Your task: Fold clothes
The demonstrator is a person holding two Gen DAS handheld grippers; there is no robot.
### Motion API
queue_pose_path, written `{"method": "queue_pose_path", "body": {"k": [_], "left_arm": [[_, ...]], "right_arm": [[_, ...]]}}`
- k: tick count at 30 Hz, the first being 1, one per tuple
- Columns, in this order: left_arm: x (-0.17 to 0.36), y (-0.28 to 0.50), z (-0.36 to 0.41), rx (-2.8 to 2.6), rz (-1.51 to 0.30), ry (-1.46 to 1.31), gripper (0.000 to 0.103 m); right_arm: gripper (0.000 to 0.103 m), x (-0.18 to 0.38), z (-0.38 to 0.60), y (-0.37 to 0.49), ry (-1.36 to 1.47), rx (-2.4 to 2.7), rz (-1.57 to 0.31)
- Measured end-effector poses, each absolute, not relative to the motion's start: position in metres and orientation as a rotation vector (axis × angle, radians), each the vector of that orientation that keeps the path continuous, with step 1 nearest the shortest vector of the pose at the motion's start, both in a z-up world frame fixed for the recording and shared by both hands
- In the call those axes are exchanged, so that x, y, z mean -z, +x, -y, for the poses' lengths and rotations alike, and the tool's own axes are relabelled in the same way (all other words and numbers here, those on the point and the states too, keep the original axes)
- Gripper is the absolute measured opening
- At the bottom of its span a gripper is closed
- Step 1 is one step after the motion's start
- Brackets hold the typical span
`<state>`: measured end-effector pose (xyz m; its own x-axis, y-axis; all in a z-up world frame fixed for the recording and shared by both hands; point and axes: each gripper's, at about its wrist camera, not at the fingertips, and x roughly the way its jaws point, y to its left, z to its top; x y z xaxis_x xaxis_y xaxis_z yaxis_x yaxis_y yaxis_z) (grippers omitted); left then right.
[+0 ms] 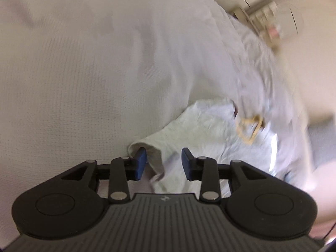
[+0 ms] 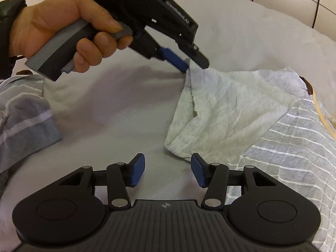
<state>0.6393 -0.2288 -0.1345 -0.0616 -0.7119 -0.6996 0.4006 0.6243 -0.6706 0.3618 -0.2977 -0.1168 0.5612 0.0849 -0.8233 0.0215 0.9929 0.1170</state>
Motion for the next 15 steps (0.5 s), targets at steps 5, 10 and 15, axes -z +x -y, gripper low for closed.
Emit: {"method": "queue_pose_path", "body": {"k": [5, 10, 15], "left_arm": [[0.144, 0.649, 0.228, 0.901, -1.357, -0.429, 0.0], [0.121, 0.648, 0.214, 0.937, -1.136, -0.358, 0.0], [0.118, 0.641, 0.204, 0.938, -1.096, -0.209, 0.0]], "right_arm": [[0.051, 0.117, 0.304, 0.364, 0.125, -0.037, -0.972], [0.051, 0.118, 0.305, 0.363, 0.109, -0.024, -0.97], [0.051, 0.12, 0.309, 0.365, 0.121, -0.006, -0.97]]}}
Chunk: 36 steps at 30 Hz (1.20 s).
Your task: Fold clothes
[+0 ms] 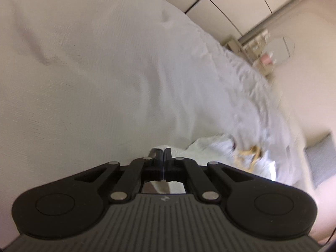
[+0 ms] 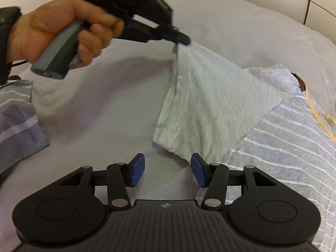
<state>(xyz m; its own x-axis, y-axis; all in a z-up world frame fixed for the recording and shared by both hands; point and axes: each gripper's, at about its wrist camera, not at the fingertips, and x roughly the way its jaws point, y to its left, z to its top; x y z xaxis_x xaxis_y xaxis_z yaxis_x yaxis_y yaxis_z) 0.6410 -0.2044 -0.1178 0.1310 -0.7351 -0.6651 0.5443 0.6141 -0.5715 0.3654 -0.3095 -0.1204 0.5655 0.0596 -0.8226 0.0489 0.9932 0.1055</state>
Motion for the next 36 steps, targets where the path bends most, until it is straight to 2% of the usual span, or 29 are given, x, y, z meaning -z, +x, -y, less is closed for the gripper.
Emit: {"method": "queue_pose_path", "body": {"k": [3, 10, 15, 17, 20, 28, 31, 36], "left_arm": [[0.121, 0.637, 0.207, 0.949, -1.077, -0.119, 0.0], [0.136, 0.646, 0.21, 0.915, -1.069, -0.165, 0.0], [0.125, 0.637, 0.208, 0.925, -1.072, -0.109, 0.0], [0.115, 0.629, 0.204, 0.91, -1.058, -0.042, 0.003], [0.102, 0.611, 0.2, 0.88, -1.028, 0.055, 0.003], [0.077, 0.507, 0.214, 1.051, -0.957, 0.234, 0.011], [0.086, 0.457, 0.233, 1.196, -0.969, 0.28, 0.015], [0.11, 0.383, 0.26, 1.345, -0.993, 0.451, 0.015]], "right_arm": [[0.051, 0.122, 0.311, 0.369, 0.132, -0.005, -0.97], [0.051, 0.126, 0.311, 0.385, 0.119, -0.02, -0.959], [0.051, 0.14, 0.303, 0.399, 0.133, -0.081, -0.988], [0.055, 0.142, 0.296, 0.399, 0.142, -0.127, -1.001], [0.053, 0.131, 0.296, 0.386, 0.173, -0.145, -0.987], [0.052, 0.094, 0.32, 0.307, 0.185, 0.029, -0.932], [0.052, 0.09, 0.352, 0.262, 0.278, 0.186, -0.941], [0.052, 0.104, 0.398, 0.182, 0.392, 0.359, -1.029]]}}
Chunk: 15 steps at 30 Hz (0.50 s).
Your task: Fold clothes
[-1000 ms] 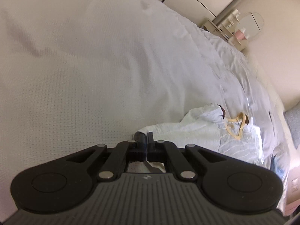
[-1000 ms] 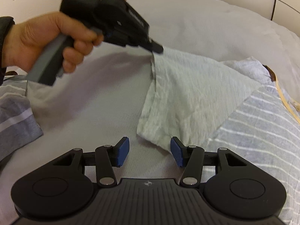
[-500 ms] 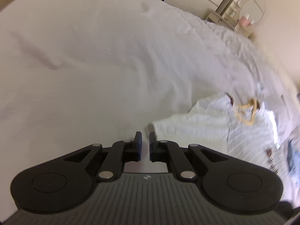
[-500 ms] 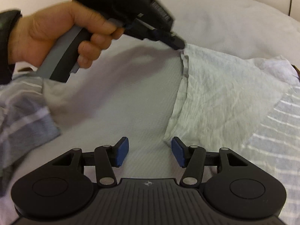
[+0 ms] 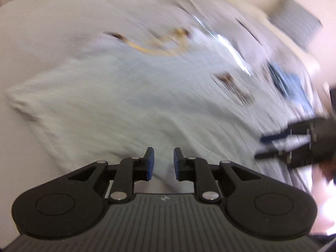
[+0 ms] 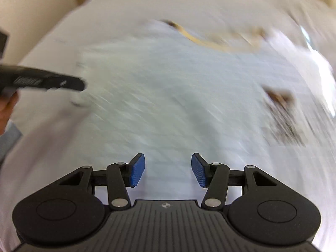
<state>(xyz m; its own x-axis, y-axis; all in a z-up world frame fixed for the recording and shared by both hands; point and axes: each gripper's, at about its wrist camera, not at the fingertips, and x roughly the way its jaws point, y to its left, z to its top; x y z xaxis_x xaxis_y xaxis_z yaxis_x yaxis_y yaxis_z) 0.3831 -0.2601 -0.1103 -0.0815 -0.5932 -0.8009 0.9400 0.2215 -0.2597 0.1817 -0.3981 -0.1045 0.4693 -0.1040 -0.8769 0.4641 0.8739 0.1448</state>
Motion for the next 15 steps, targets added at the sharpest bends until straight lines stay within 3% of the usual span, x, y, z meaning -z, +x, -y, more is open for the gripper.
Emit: {"method": "queue_pose_path", "body": {"k": [3, 7, 11, 15], "left_arm": [[0.121, 0.353, 0.263, 1.34, -1.011, 0.58, 0.015], [0.099, 0.368, 0.261, 1.277, -1.018, 0.524, 0.021], [0.076, 0.423, 0.287, 1.193, -0.969, 0.466, 0.033], [0.062, 0.505, 0.338, 1.148, -0.978, 0.331, 0.037]], "right_arm": [[0.05, 0.111, 0.415, 0.133, 0.431, 0.419, -1.076], [0.05, 0.111, 0.428, 0.079, 0.491, 0.486, -1.124], [0.051, 0.097, 0.433, 0.057, 0.492, 0.479, -1.119], [0.051, 0.088, 0.442, 0.065, 0.481, 0.457, -1.093]]}}
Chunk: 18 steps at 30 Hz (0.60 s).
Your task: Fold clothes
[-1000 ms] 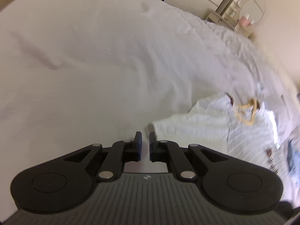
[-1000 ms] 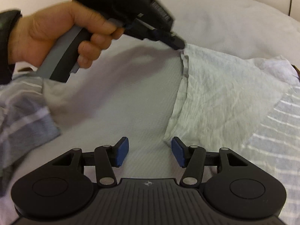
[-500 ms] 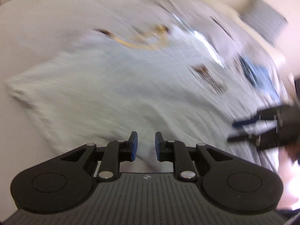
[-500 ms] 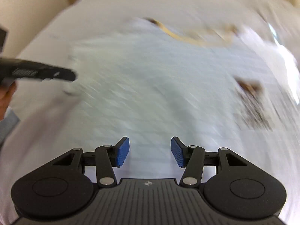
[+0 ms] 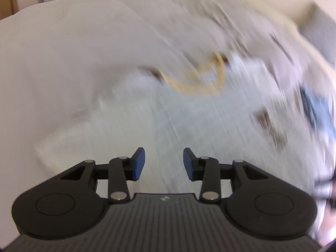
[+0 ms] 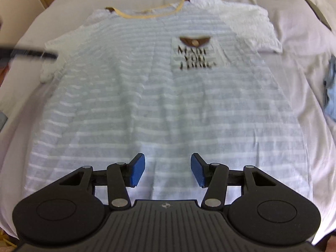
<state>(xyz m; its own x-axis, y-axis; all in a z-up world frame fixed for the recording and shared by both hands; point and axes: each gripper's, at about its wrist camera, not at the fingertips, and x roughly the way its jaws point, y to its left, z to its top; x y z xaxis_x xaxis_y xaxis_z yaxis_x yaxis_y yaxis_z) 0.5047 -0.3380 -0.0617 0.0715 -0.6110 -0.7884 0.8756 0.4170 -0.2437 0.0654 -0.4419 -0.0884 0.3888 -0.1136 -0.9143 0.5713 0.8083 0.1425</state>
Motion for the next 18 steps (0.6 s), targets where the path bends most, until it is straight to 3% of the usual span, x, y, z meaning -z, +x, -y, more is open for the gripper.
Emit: {"method": "queue_pose_path", "body": {"k": [4, 12, 15, 17, 18], "left_arm": [[0.07, 0.579, 0.4, 1.159, -1.099, 0.186, 0.046], [0.151, 0.639, 0.473, 1.132, -1.485, 0.25, 0.046], [0.166, 0.646, 0.473, 1.178, -1.596, 0.152, 0.044], [0.169, 0.649, 0.471, 1.223, -1.603, 0.092, 0.016], [0.167, 0.648, 0.47, 1.256, -1.567, 0.092, 0.01]], "right_arm": [[0.053, 0.077, 0.452, 0.094, 0.446, 0.452, -1.059], [0.054, 0.07, 0.46, 0.145, 0.42, 0.43, -1.043], [0.054, 0.075, 0.459, 0.158, 0.412, 0.423, -1.053], [0.054, 0.076, 0.46, 0.163, 0.402, 0.42, -1.06], [0.054, 0.077, 0.461, 0.165, 0.397, 0.418, -1.064]]}}
